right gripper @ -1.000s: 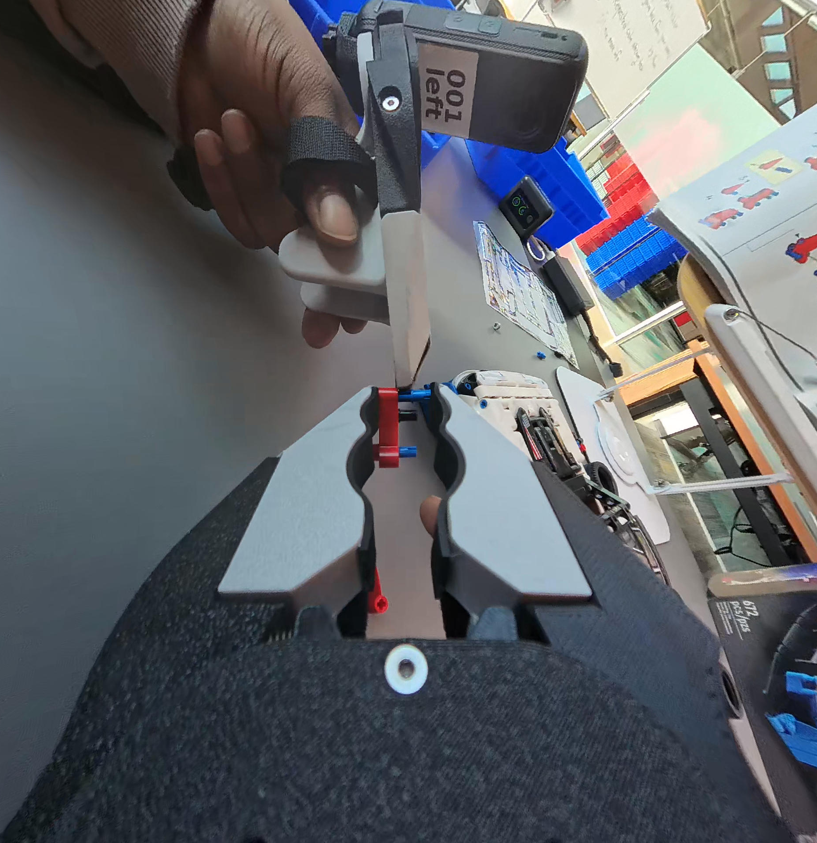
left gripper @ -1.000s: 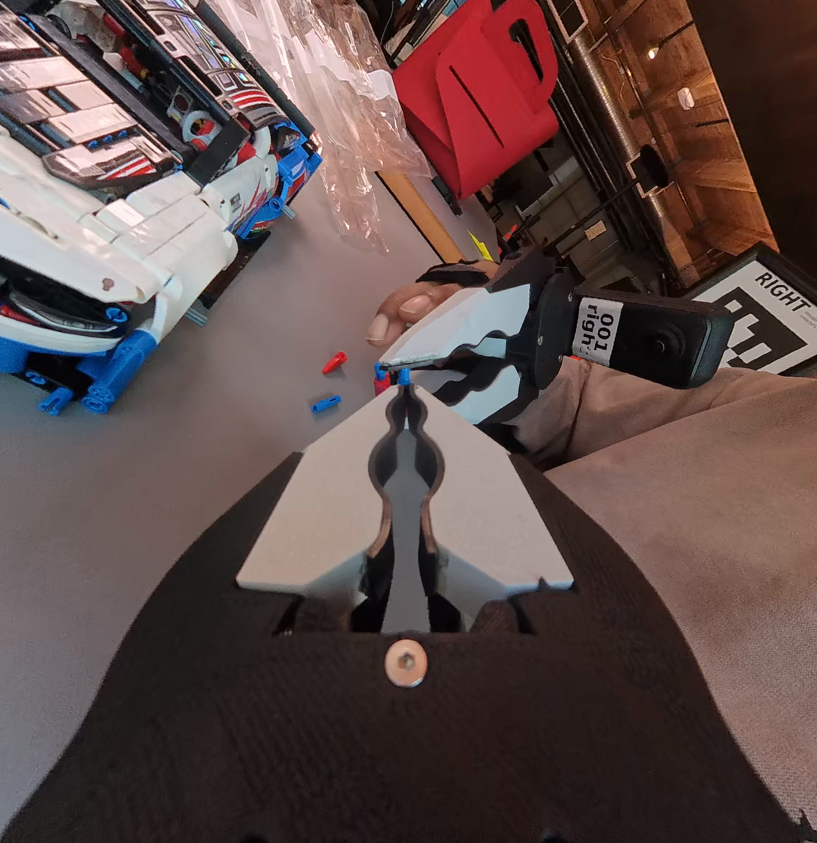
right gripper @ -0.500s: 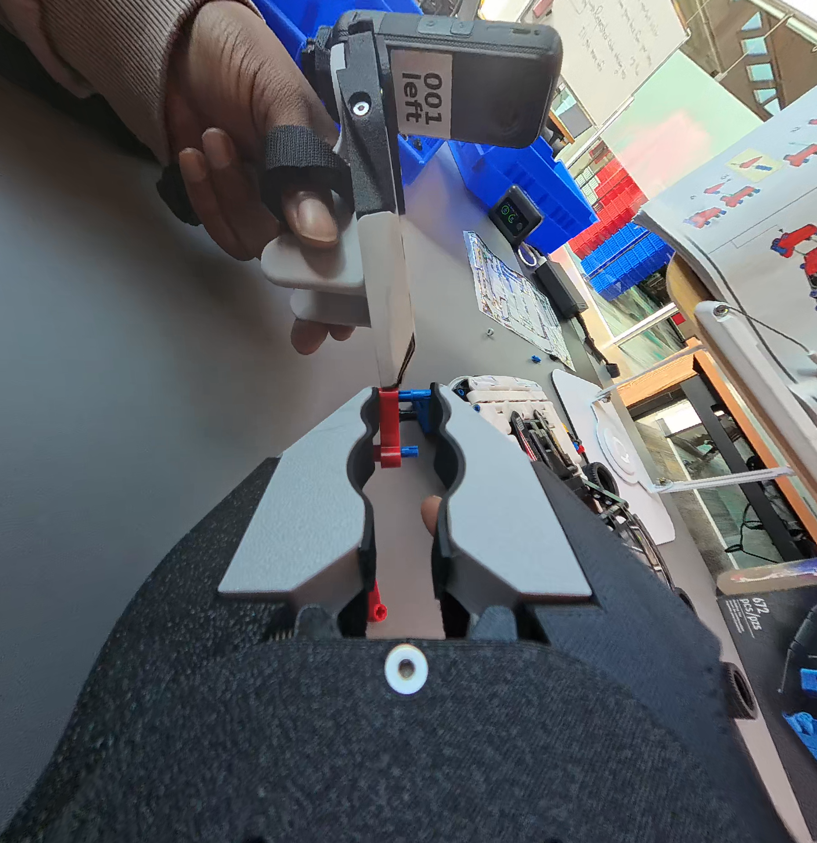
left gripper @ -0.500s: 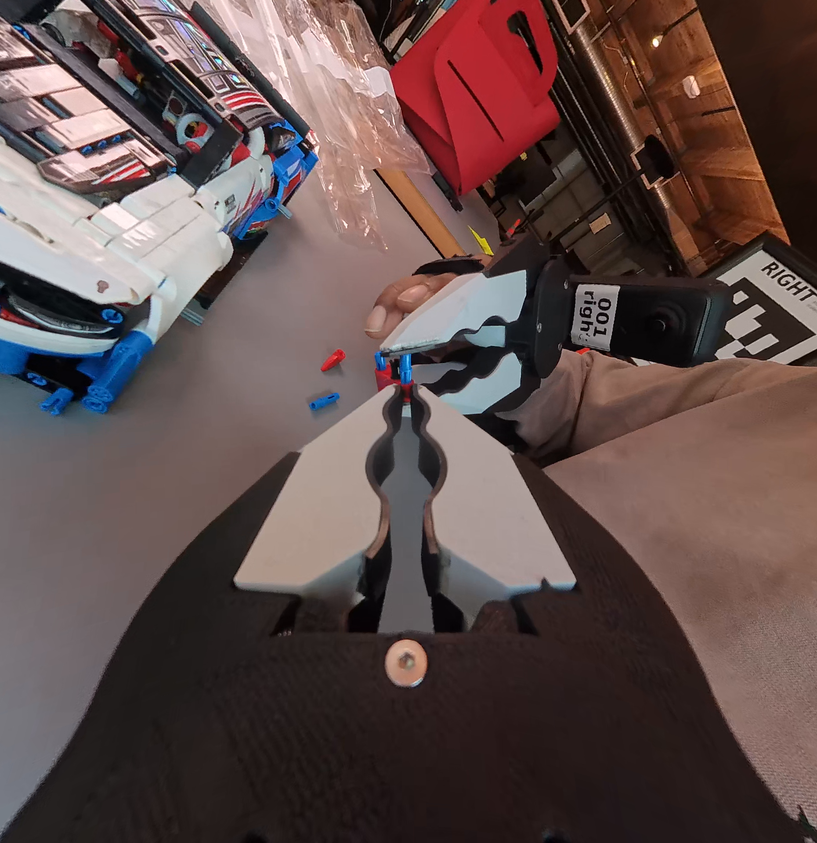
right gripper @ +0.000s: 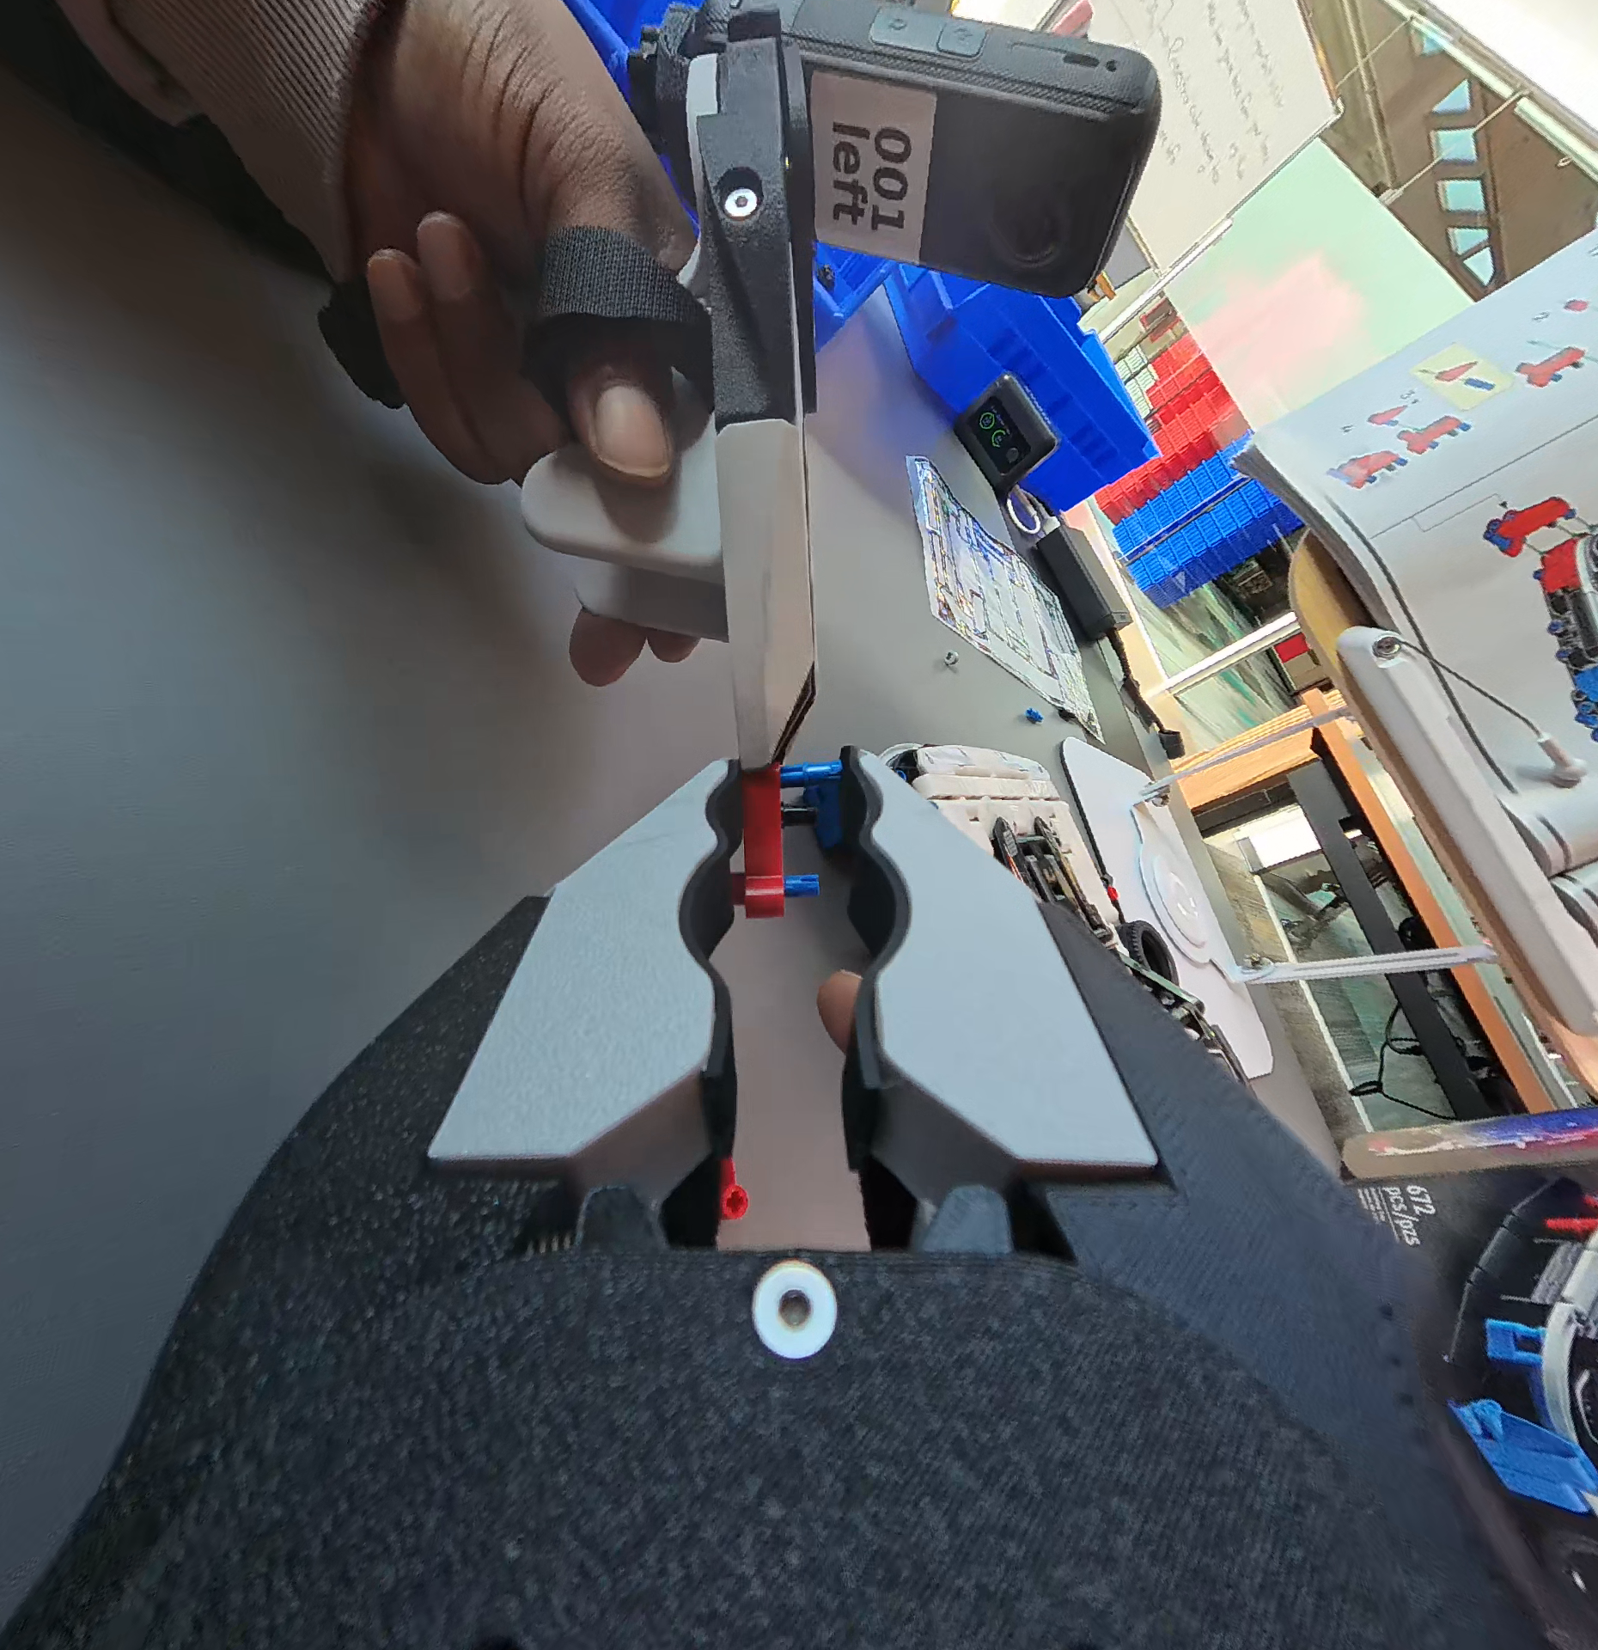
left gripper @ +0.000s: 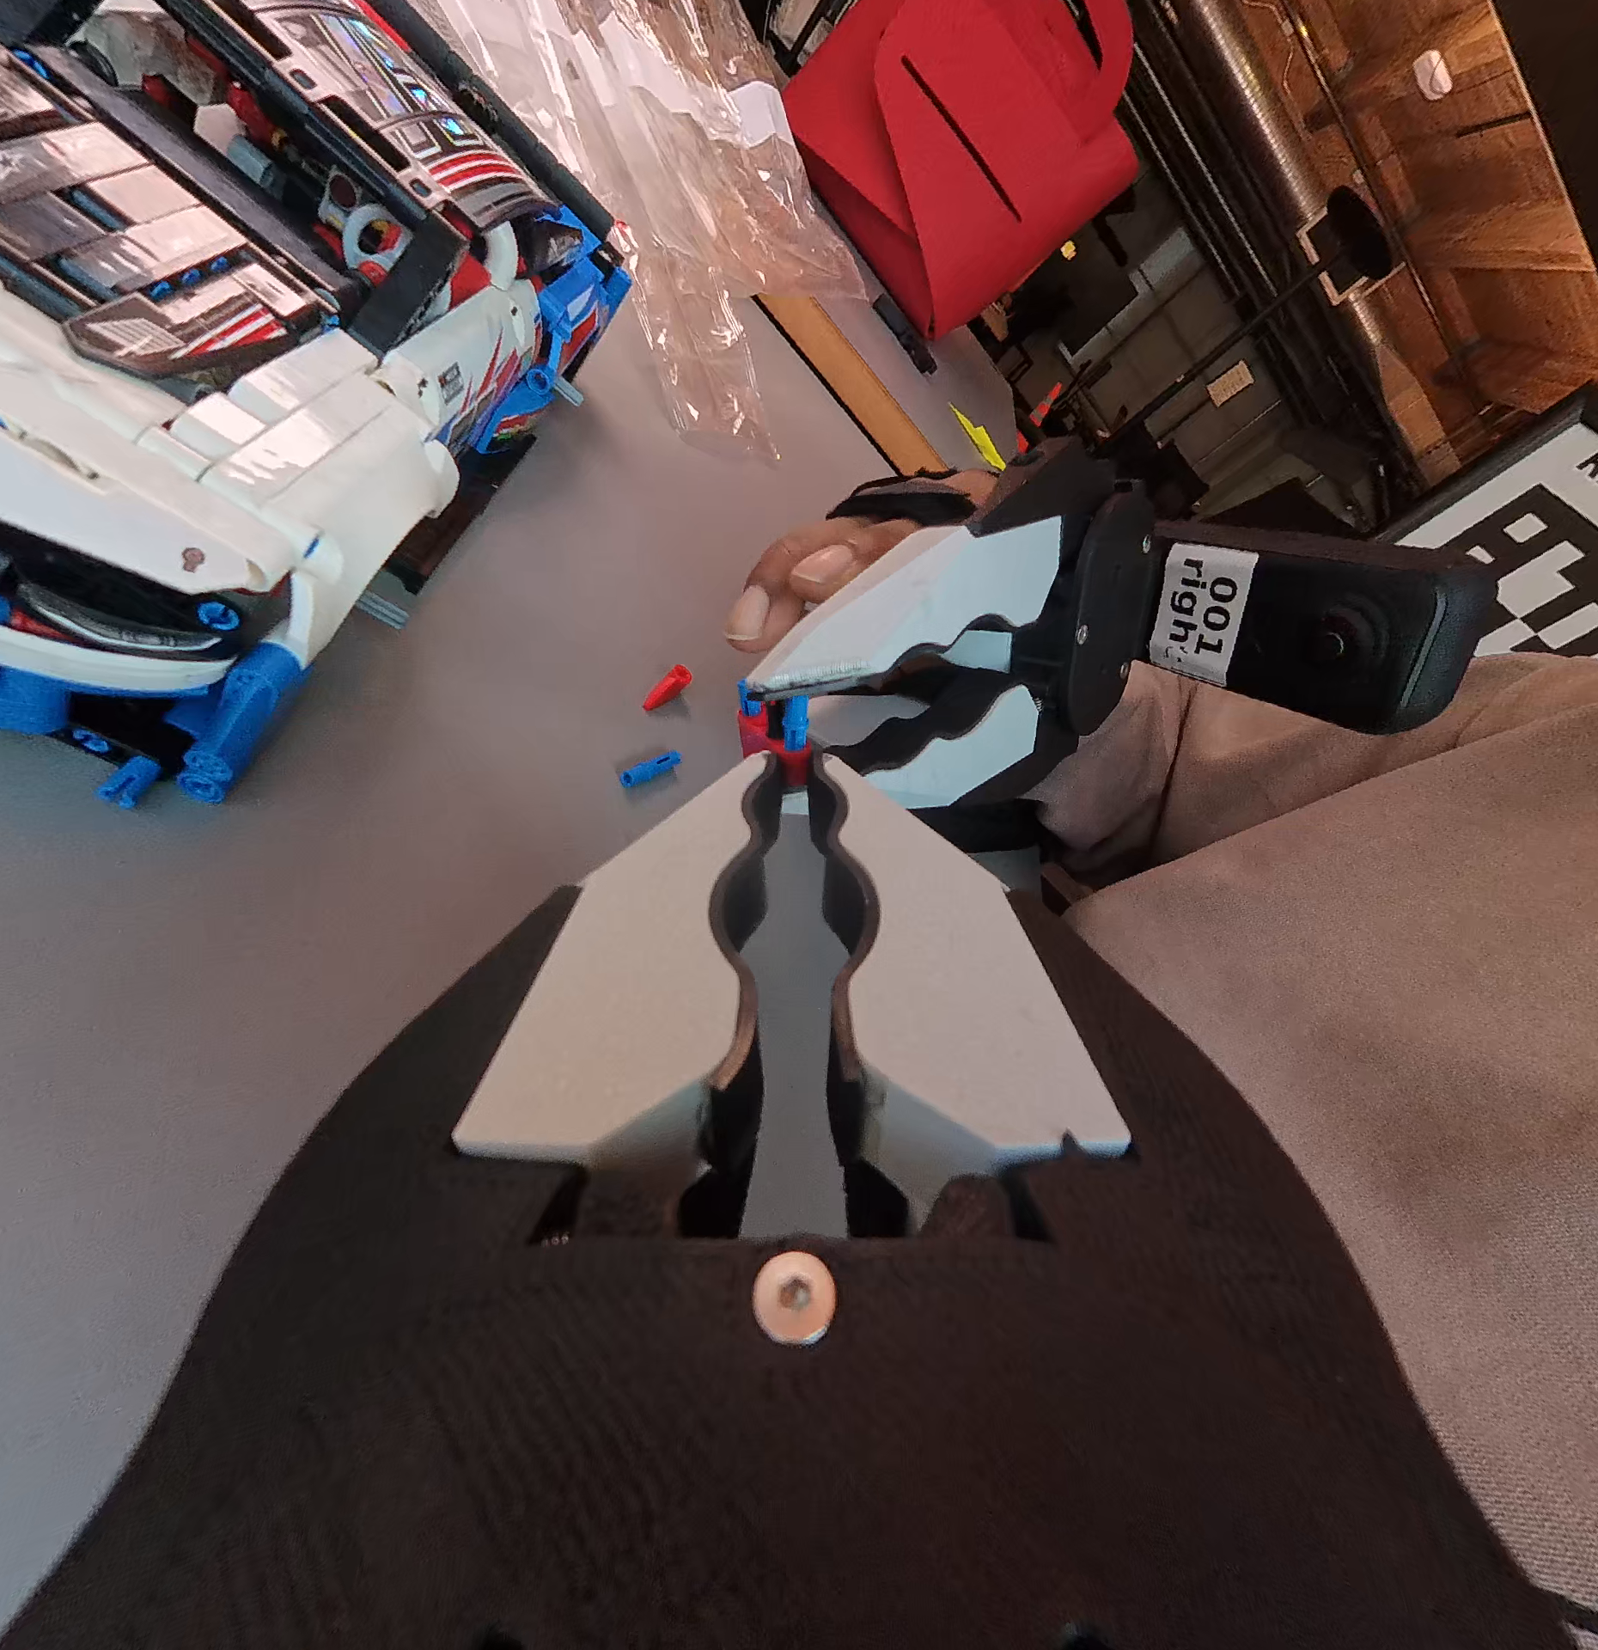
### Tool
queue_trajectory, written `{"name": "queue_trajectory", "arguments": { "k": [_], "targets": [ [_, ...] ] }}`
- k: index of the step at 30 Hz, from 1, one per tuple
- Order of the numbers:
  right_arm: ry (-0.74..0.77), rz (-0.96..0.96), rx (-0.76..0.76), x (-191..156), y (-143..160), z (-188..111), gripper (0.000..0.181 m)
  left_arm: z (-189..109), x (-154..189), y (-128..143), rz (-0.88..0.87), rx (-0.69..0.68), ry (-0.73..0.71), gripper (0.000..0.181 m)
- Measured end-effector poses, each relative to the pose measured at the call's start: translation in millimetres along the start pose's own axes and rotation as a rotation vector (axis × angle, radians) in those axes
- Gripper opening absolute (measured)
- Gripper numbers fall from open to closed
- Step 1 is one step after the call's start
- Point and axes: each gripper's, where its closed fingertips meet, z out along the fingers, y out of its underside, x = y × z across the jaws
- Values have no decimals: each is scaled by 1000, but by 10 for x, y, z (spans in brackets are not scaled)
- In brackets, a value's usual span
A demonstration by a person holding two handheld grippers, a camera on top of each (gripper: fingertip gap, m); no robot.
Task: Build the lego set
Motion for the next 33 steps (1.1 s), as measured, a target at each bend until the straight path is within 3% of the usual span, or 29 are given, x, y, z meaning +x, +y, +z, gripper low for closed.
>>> {"name": "queue_trajectory", "arguments": {
  "k": [18, 22, 25, 33],
  "targets": [
    [-21, 77, 60, 10, -87, -54, 13, -27, 113, -45, -55, 40, 97, 2],
    [24, 91, 17, 65, -22, -5, 14, -38, 49, -88, -4, 60, 35, 5],
    [59, 78, 2, 70, -28, 25, 14, -21, 70, -91, 60, 54, 2, 19],
    [113, 12, -23, 95, -5, 49, 14, -41, 22, -105, 124, 39, -66, 16]
  ]
}}
